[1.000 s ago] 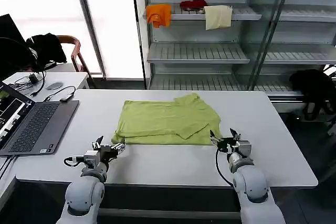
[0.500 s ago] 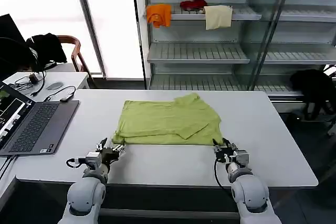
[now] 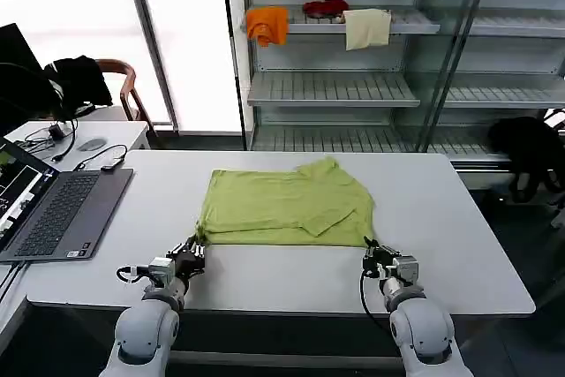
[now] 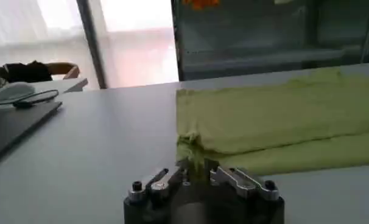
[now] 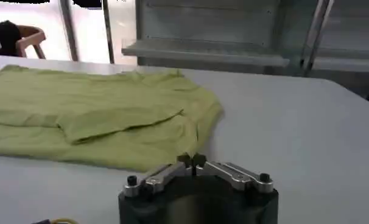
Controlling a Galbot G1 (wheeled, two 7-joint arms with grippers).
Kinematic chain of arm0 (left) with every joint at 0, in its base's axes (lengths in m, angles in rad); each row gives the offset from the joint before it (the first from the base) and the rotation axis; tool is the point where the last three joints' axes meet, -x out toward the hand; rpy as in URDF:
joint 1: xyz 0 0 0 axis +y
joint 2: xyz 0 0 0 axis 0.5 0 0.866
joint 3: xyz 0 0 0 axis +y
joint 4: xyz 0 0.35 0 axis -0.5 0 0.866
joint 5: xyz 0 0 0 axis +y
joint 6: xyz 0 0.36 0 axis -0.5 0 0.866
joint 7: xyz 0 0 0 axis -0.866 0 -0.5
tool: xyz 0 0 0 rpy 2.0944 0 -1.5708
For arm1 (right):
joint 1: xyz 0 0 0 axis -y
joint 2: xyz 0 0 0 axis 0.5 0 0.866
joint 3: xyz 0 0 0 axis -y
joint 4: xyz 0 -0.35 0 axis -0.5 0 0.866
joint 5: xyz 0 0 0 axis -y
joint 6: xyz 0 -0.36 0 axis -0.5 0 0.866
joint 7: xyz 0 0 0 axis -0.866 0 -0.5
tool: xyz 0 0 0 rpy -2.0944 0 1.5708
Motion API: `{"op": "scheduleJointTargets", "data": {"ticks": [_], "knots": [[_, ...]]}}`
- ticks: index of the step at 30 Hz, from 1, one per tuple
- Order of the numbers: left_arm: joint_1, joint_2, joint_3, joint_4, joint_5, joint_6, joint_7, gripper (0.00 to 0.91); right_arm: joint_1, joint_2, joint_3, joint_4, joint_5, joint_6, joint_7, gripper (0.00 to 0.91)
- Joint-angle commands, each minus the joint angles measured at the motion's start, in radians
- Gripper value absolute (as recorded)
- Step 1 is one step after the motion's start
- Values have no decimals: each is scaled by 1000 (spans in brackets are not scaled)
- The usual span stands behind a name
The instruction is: Fold and organize the clothes.
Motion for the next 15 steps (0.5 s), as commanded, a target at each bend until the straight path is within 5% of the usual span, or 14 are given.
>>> {"op": "scheduleJointTargets", "data": {"ticks": [1, 8, 15], "knots": [[1, -3, 13, 9, 39, -18, 23, 0, -7, -1, 0, 17, 12, 0, -1, 0], [69, 9, -3, -81, 18, -30, 18, 0, -64, -15, 10, 123, 157, -2, 11, 0], [234, 28, -53, -229, -47, -14, 23, 0, -171, -28, -7, 232, 191, -3, 21, 0]]}}
